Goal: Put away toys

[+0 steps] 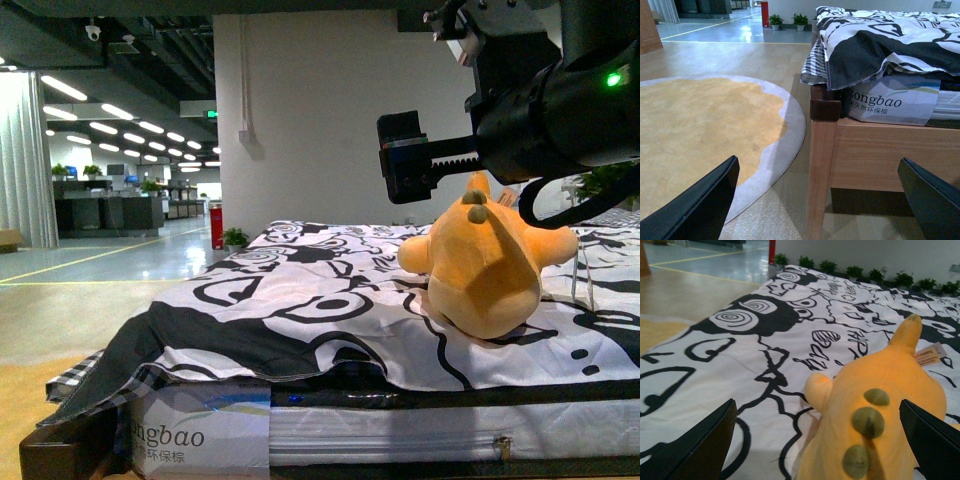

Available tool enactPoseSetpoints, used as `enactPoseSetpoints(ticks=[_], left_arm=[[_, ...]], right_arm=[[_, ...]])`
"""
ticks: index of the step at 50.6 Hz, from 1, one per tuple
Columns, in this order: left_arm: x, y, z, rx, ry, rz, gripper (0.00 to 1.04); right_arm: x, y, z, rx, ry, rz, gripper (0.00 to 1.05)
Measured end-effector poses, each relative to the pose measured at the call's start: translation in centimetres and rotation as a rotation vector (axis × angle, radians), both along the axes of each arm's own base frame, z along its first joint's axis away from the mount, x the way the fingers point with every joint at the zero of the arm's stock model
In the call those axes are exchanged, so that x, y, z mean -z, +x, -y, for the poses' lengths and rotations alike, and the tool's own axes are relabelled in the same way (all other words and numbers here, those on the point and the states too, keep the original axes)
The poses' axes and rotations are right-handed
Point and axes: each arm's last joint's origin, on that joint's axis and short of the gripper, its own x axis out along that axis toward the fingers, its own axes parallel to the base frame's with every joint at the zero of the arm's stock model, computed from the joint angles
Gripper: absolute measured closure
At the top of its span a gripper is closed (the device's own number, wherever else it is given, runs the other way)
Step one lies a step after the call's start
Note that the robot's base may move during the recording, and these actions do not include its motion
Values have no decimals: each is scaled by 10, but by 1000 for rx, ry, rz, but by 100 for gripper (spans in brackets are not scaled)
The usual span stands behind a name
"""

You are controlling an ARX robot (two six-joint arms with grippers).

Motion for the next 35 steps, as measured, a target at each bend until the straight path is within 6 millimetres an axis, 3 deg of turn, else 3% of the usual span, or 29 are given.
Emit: enactPoseSetpoints(ticks=[16,35], left_arm=[[0,0,0,0,0,0,6],[0,0,0,0,0,0,6]], right_arm=[[25,41,19,122,-39,-89,6],[49,51,24,156,-47,-158,6]])
